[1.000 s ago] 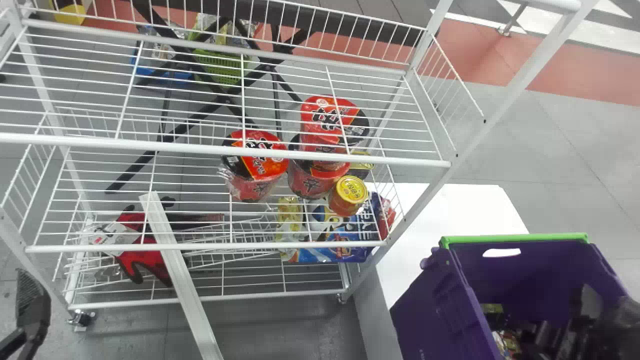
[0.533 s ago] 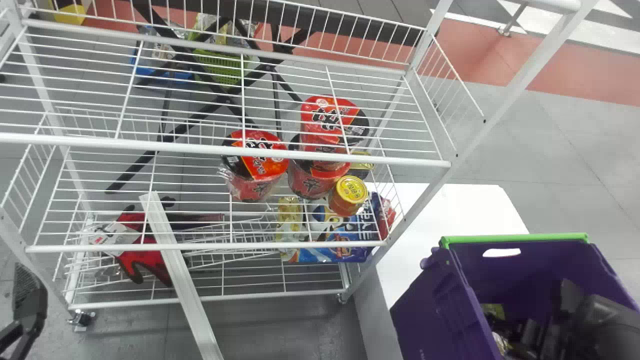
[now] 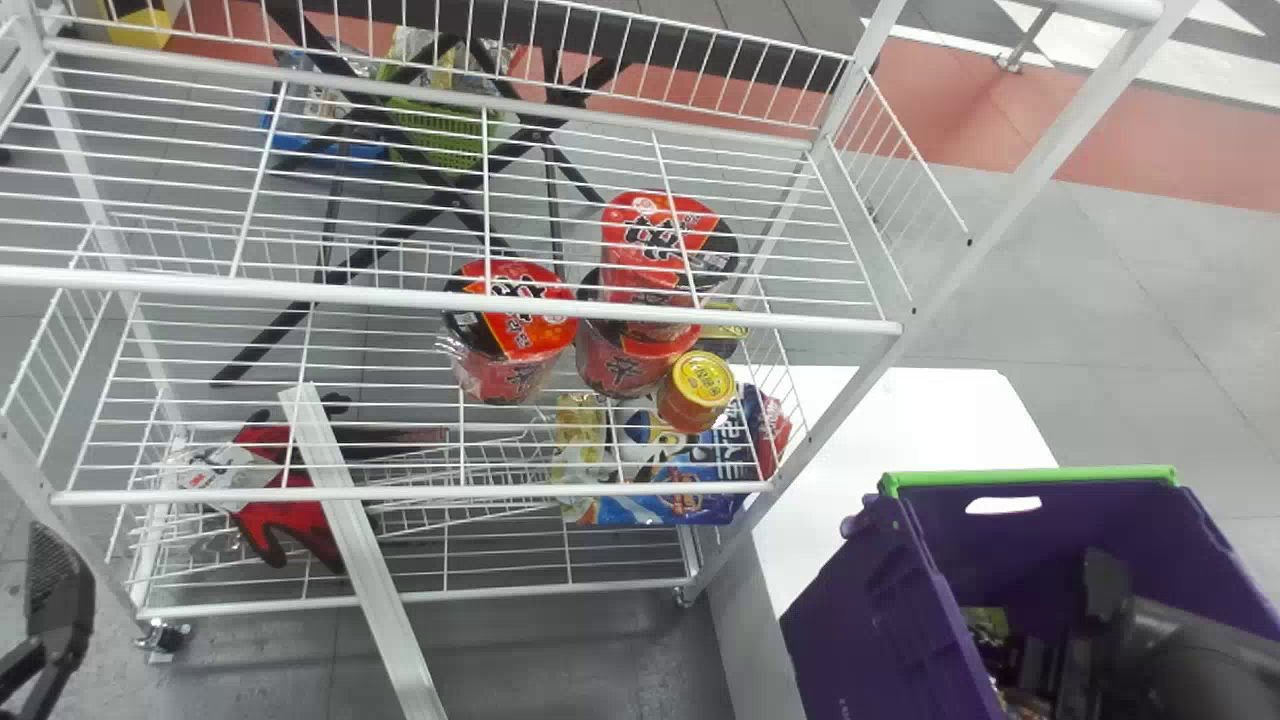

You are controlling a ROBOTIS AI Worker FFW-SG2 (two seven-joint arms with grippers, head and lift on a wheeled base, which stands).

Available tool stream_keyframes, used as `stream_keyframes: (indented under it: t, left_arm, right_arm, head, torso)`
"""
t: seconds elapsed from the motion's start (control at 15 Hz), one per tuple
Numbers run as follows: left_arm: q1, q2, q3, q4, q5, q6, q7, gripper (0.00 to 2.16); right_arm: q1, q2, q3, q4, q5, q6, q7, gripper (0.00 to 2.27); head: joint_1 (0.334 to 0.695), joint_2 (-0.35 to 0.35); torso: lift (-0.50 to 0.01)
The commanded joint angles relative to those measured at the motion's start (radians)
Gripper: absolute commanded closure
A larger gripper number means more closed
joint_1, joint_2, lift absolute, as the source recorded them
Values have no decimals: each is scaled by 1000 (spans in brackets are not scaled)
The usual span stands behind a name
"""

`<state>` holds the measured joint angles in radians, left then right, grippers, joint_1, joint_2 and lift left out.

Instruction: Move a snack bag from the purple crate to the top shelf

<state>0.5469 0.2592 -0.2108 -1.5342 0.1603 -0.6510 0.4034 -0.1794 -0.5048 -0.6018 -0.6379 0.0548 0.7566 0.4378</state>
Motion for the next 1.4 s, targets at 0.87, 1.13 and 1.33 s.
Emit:
stream_keyframes:
  t: [0.87,1.13,1.33]
  left_arm:
    - [1,11,-12,22,1,-46,6,124]
    - [-1,11,-12,23,1,-46,6,124]
    - [-1,8,-12,26,1,-46,6,124]
  right_arm:
    - [47,34,53,40,46,-110,16,751]
    - [64,49,89,-25,36,25,-87,2047]
    - [86,45,88,-57,43,16,-24,2226]
  head:
    - [695,-350]
    - [695,-350]
    - [695,-350]
  torso:
    - [-454]
    - [-454]
    - [-454]
